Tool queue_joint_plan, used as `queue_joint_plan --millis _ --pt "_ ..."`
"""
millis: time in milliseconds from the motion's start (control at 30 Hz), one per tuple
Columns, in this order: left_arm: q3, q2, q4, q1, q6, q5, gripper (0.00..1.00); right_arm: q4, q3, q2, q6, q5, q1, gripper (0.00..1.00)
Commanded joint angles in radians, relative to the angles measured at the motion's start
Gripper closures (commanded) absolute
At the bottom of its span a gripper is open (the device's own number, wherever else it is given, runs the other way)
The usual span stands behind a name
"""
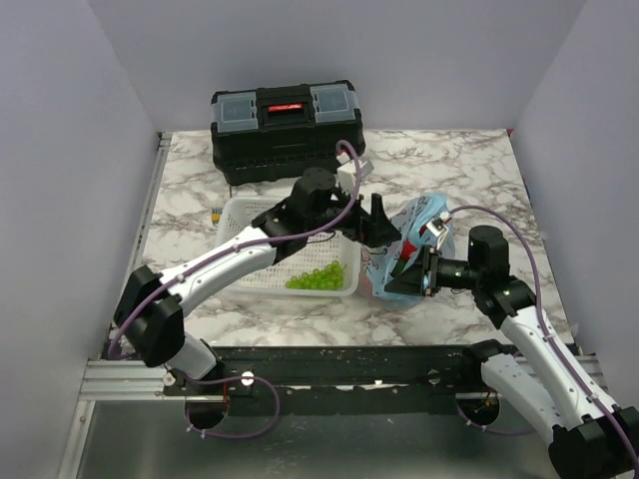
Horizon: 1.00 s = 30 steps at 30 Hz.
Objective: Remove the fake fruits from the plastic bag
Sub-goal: Adjust the plastic bag at the center of the board.
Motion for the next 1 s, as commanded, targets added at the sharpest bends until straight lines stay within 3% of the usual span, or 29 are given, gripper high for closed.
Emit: queue_joint_plan --millis 0,133,233,300,433,567,600,633,667,733,867,967 --pt "0.109 0.113 0.004 -0.015 -0.054 0.211 0.06 -0.032 -0.012 -0.020 0.007 0.036 0.002 0.70" --pt "0.113 0.162 0.093 -0.042 -0.063 0.275 0.06 -0.032 -0.021 -0.029 0.019 0.053 0.002 0.75" --pt "0.161 0.205 0.044 -0.055 -0.044 0.247 0.11 -0.025 -0.029 -0.035 0.031 0.057 0.002 0.79" --pt "0.200 0.238 -0.001 -0.051 -0.037 0.210 0.21 -0.018 -0.032 -0.039 0.040 0.057 0.002 0.81" --pt "0.245 0.298 0.013 -0.018 -0.043 0.196 0.55 -0.028 -0.029 -0.042 0.058 0.058 0.002 0.85" --pt "0.336 0.377 0.010 0.004 -0.051 0.201 0.71 -0.068 -0.016 -0.058 0.049 0.076 0.004 0.87" --pt "0.357 0.394 0.010 0.007 -0.050 0.188 0.80 -0.085 -0.012 -0.060 0.045 0.085 0.004 0.87" --pt "0.376 0.406 0.004 0.007 -0.051 0.172 0.94 -0.097 -0.010 -0.065 0.038 0.094 0.004 0.86" --pt "0.388 0.417 0.001 0.009 -0.052 0.154 1.00 -0.113 -0.010 -0.068 0.036 0.104 0.004 0.86" --pt "0.416 0.432 0.002 0.014 -0.050 0.125 1.00 -0.130 -0.017 -0.075 0.039 0.115 0.004 0.84" --pt "0.457 0.437 0.004 0.036 -0.053 0.070 1.00 -0.115 -0.063 -0.112 0.085 0.109 0.005 0.69" --pt "0.505 0.447 -0.002 0.063 -0.068 0.065 1.00 -0.080 -0.126 -0.141 0.129 0.112 0.005 0.66"
